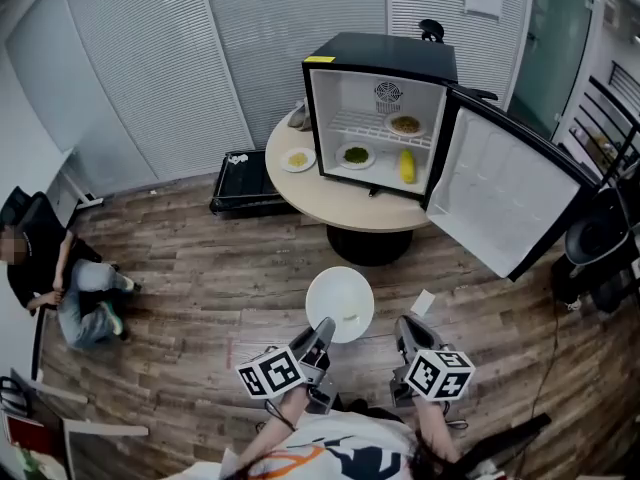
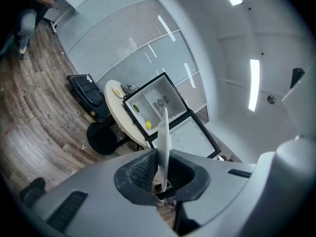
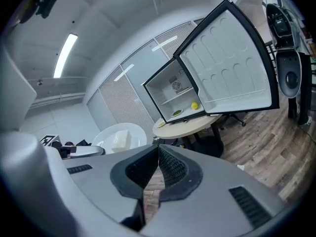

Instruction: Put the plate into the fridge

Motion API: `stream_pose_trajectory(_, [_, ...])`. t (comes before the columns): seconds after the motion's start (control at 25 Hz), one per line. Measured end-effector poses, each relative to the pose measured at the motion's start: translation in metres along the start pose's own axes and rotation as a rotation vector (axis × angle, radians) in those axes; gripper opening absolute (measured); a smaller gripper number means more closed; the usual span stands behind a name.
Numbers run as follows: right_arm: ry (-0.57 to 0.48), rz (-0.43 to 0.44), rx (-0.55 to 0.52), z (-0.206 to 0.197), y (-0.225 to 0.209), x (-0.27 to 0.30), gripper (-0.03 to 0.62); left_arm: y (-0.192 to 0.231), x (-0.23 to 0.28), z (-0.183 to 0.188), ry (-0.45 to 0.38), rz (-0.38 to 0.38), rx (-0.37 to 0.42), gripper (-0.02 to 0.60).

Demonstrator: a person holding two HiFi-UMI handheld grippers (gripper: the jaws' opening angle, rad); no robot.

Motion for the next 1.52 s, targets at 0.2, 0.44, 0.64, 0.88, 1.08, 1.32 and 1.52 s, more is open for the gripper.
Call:
stream_pose_trajectory(0.2, [-0.004,0.000,0.015,0.004,-0.005,-0.002,0.018,0.001,0.006,0.003,-0.002,0.008,-0.005,0.035])
stream_pose_trajectory(0.44, [-0.006,-0.001,0.023,0.010,-0.009,0.010,0.018,0.001,0.019,0.013,0.002,0.005,-0.002,0.035])
stream_pose_trajectory(0.64, [0.001,0.006,0.016,0.015,-0.007,0.028,0.018,0.007,0.034,0.028,0.001,-0.002,0.007,0.035])
stream_pose_trajectory(0.88, [-0.007,-0.028,0.014,0.032,-0.014,0.067,0.018,0.026,0.068,0.056,0.015,-0.016,-0.008,0.035])
stream_pose_trajectory(1.08, [-0.018,-0.019,0.023,0.049,0.000,0.122,0.018,0.041,0.097,0.109,0.008,-0.040,0.002,0.035])
stream_pose_trajectory(1.32, [-0.005,-0.024,0.022,0.062,0.019,0.176,0.018,0.064,0.125,0.161,0.012,-0.048,-0.013,0.035])
stream_pose_trajectory(1.52, [-0.003,-0.071,0.036,0.066,0.023,0.212,0.018,0.087,0.151,0.192,0.050,-0.071,-0.034,0.035])
Point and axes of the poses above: the fingertips, and each gripper's own axes: x forward along the fingers, y to its left, z out of its top, the point moved 10 cm from there along -x, backward along the fingers, and after that the axes turned 4 degrees about -y, right-handed, at the moved point
